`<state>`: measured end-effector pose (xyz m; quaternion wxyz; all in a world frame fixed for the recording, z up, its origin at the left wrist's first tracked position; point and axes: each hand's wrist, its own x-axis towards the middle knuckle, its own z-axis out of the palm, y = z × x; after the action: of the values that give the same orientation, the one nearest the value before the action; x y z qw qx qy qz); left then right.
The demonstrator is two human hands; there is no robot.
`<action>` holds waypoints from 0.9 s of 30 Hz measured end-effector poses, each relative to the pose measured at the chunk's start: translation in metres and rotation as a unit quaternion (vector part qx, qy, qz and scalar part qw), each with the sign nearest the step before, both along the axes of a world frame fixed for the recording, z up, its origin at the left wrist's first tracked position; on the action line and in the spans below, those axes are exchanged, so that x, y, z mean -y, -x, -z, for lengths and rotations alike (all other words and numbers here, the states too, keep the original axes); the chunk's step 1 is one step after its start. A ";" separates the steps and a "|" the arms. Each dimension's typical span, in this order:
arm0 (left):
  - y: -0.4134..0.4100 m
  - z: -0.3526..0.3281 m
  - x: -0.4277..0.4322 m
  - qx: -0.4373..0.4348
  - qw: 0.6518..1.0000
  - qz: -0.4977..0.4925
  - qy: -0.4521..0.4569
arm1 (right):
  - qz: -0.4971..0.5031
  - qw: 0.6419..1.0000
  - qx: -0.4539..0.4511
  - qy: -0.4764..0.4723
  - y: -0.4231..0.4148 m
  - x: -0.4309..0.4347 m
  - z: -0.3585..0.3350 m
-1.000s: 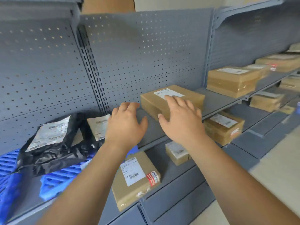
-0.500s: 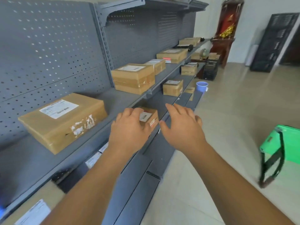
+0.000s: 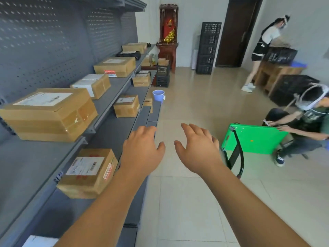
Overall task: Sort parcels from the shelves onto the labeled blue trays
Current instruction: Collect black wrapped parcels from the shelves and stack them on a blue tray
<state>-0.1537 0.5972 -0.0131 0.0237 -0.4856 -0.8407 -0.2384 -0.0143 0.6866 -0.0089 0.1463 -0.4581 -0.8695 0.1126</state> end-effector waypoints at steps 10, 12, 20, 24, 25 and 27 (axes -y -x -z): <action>0.070 0.018 -0.127 0.001 0.995 0.092 0.029 | 0.107 0.994 0.007 0.023 0.053 -0.094 0.009; 0.078 0.021 -0.153 -0.006 0.994 0.106 0.038 | 0.122 0.992 0.007 0.025 0.059 -0.114 0.011; 0.101 0.030 -0.267 -0.029 0.990 0.125 0.061 | 0.124 0.991 0.008 0.041 0.090 -0.226 0.027; 0.115 0.024 -0.335 -0.040 0.992 0.103 0.064 | 0.096 0.994 0.006 0.041 0.110 -0.303 0.026; 0.119 0.020 -0.353 -0.042 0.992 0.098 0.066 | 0.089 0.995 0.005 0.039 0.114 -0.323 0.022; 0.127 0.013 -0.387 -0.040 0.993 0.086 0.067 | 0.074 0.997 0.001 0.039 0.124 -0.364 0.014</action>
<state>-0.2802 0.9846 -0.0258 0.0042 -0.5655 -0.8085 -0.1626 -0.1384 1.0509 -0.0228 0.1354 -0.5266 -0.8284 0.1344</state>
